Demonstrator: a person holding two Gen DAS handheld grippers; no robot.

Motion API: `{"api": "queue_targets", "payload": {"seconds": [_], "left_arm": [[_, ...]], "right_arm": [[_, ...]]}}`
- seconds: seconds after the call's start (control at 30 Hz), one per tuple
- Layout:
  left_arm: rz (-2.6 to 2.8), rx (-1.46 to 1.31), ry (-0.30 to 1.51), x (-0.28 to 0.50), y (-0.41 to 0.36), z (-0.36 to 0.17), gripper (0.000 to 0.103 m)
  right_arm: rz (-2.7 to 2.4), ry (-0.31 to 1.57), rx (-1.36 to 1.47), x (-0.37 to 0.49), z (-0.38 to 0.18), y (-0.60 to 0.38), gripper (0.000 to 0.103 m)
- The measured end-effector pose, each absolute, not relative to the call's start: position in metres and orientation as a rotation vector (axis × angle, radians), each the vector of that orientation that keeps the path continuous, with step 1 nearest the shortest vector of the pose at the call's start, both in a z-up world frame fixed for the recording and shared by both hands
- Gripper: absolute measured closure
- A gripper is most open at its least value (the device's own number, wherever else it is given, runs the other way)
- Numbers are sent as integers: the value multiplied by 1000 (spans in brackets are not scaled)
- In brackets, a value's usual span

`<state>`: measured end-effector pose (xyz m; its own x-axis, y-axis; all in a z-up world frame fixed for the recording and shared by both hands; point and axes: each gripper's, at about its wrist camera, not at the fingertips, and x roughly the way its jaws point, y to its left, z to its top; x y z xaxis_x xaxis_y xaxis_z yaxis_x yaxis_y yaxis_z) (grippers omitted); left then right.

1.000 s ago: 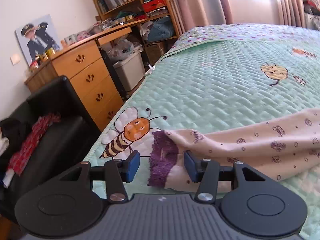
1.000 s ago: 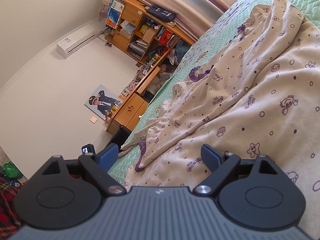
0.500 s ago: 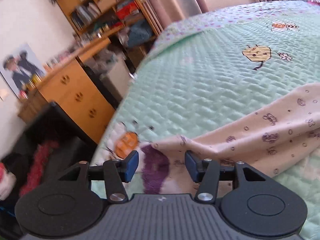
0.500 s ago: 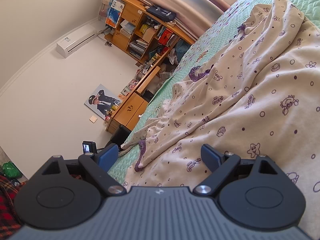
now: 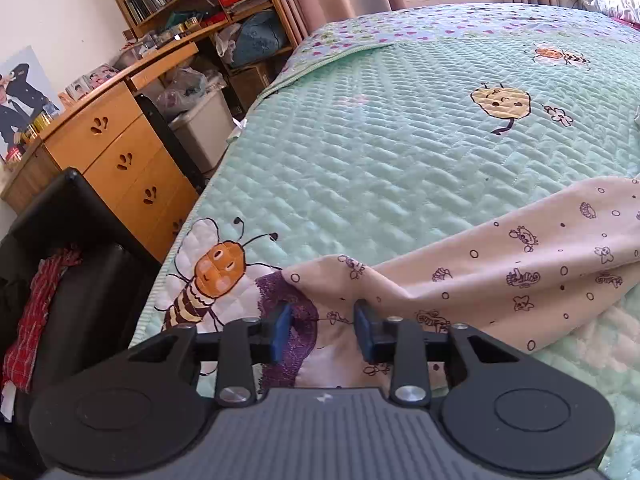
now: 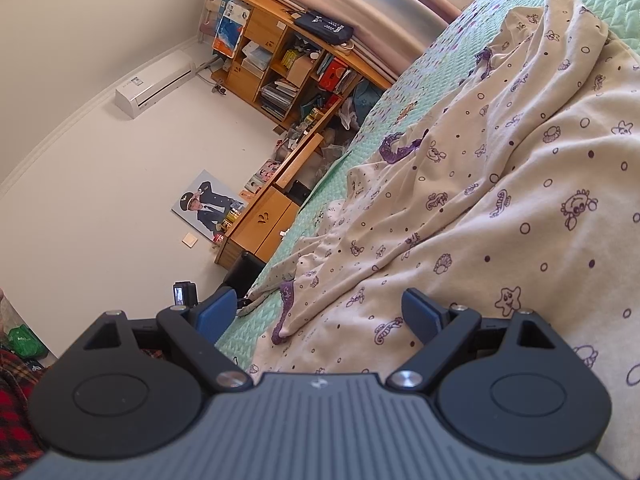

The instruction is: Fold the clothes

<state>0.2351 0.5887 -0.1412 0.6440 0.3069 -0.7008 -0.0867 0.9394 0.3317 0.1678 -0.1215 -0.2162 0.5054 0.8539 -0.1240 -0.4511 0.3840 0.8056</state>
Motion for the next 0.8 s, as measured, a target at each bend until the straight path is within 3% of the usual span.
{"api": "queue_targets", "payload": {"seconds": [0.13,0.2,0.37,0.8], "left_arm": [[212,309,855,235,584,-143,82],[207,328,853,235,578,-144,97],[245,326,802,225,570,-136,98],[154,183,586,123,565,-51,98]], "right_arm": [[896,590,794,167,-216,-122,13],[895,590,793,167,-216,-121,13],[895,590,791,168,-217,-121,13],[887,593,765,167,-215,-117,13]]}}
